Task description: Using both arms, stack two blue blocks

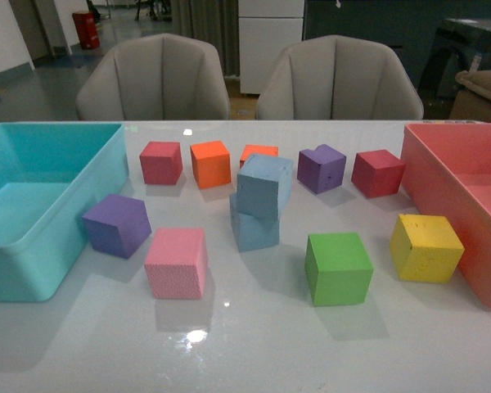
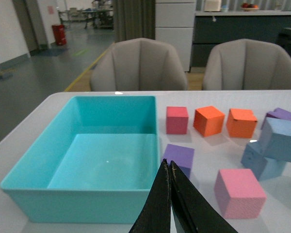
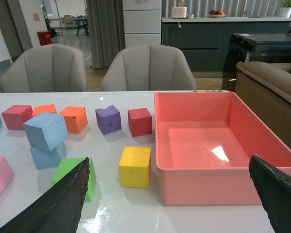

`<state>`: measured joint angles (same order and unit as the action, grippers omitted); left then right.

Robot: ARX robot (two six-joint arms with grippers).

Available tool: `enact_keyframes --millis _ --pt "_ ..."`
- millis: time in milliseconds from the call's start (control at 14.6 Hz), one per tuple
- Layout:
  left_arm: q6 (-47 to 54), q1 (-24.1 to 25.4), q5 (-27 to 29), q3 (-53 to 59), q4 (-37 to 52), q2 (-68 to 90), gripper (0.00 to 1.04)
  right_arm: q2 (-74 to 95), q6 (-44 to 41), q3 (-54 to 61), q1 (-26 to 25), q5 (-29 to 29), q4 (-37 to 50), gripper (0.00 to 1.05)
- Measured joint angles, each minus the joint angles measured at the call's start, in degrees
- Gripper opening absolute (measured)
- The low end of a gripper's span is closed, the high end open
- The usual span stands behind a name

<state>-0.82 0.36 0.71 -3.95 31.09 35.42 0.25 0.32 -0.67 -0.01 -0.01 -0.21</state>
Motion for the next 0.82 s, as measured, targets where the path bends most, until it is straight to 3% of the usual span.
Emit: enact_keyframes --millis 820 --pt "0.0 -0.5 -0.7 3.3 -16.4 -20.9 0.02 0.0 0.0 0.0 0.0 0.0 0.0 0.98"
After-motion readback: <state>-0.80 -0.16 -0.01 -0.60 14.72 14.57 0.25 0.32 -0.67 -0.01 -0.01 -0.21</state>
